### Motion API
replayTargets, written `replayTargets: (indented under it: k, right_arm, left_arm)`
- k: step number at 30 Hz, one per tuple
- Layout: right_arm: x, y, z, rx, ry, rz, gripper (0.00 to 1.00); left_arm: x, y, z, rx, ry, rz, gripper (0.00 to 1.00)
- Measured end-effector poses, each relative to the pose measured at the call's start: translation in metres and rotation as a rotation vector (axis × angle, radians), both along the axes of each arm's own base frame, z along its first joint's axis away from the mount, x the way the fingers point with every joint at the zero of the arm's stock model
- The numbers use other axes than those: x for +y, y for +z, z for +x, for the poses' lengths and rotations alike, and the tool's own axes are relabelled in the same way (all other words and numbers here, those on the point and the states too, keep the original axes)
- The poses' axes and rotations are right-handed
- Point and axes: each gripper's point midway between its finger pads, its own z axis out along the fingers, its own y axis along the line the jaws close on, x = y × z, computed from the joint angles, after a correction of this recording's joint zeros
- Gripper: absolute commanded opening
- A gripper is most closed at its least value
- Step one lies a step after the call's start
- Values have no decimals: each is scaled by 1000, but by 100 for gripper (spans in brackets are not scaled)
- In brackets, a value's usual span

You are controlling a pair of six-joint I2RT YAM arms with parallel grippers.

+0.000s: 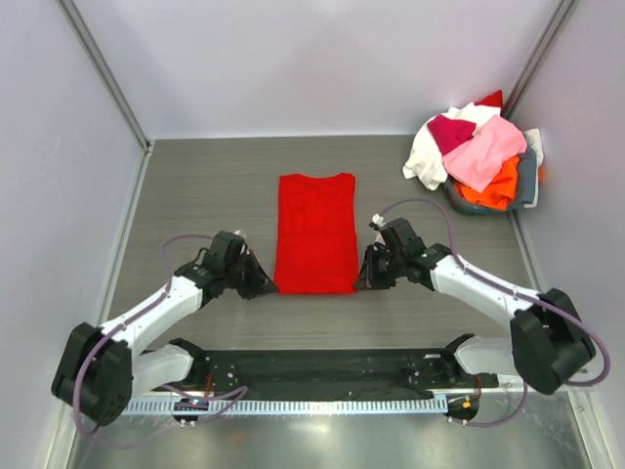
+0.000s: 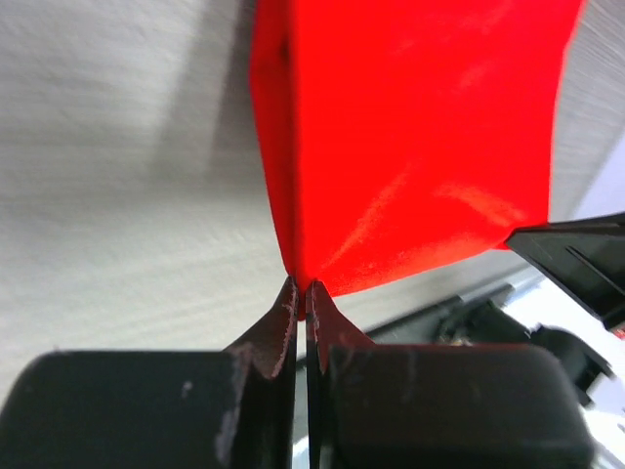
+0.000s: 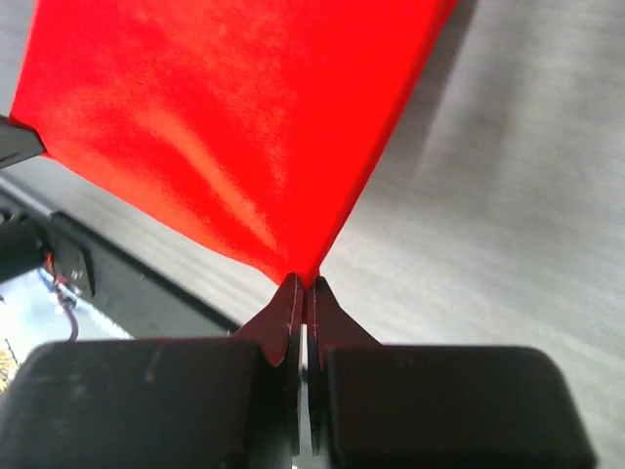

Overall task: Fold and stack the t-shirts
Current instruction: Fold the tshirt

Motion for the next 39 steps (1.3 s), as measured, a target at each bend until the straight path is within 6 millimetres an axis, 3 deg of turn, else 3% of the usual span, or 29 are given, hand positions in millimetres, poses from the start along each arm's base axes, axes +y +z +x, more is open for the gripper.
replayTargets:
  k: [8,15,21,32,39]
  right_arm:
    - [-12,40,-21,-73,5,48,1]
    - [-14,68,2,-110,-18,11,1]
    - [-18,80,45,-124,-62,-24,1]
    - [-22,66,122,-54,-107,-48,1]
    - [-23,67,163,-60,-135,-41,1]
  left_arm:
    - [-1,43,-27,-72,6,-104,0]
    - [-1,61,-23,-48,17,-88,0]
    - [-6,84,15,-64,46,-63,0]
    - [5,80,91,-30,115,-31,0]
    - [1,95,138,-64,117,-50,0]
